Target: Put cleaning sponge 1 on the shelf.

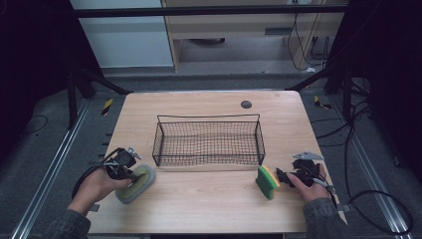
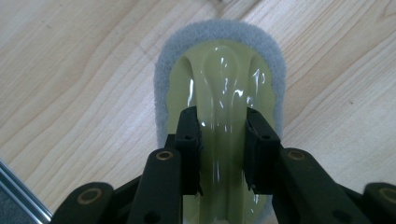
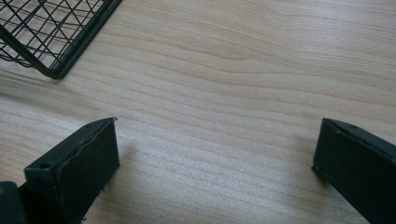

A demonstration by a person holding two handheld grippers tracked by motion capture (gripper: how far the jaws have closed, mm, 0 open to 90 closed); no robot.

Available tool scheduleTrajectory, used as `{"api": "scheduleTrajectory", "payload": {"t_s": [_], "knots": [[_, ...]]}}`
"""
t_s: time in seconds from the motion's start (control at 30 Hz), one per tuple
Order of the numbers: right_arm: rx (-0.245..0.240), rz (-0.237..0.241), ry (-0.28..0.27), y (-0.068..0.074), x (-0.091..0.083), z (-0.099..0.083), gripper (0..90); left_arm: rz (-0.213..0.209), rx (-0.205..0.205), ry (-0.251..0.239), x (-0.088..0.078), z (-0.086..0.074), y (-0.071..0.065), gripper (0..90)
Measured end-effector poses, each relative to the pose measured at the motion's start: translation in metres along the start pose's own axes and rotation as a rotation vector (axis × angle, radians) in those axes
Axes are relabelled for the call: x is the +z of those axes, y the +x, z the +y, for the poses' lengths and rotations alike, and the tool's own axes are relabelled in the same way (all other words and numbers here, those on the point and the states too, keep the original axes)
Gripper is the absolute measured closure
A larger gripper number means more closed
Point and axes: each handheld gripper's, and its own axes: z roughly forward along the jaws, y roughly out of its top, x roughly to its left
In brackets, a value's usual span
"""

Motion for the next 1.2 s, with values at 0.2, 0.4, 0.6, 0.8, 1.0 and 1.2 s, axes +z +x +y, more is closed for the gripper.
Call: {"api": "scheduleTrajectory", "payload": {"t_s": [0.2,0.4,0.6,0.8,1.0,1.2], "knots": [[-0.002,0.001,0.000,0.000,0.000,0.000,0.4,0.045,0.019,-0.109,-0.035,-0.009,-0.001,70.3],[-0.002,0.001,0.001,0.000,0.000,0.000,0.4,0.095,0.057,-0.177,-0.062,-0.012,0.001,70.3],[-0.003,0.001,0.001,0.000,0.000,0.000,0.4,0.125,0.124,-0.220,-0.075,0.004,0.006,70.3],[-0.003,0.000,0.001,0.000,0.001,0.001,0.4,0.131,0.201,-0.226,-0.077,0.030,0.009,70.3],[-0.003,0.002,0.001,0.000,0.001,0.001,0.4,0.142,0.298,-0.229,-0.080,0.055,0.002,70.4],[-0.004,0.002,0.001,0.000,0.001,0.001,0.4,0.152,0.422,-0.218,-0.084,0.076,-0.006,70.4]]}}
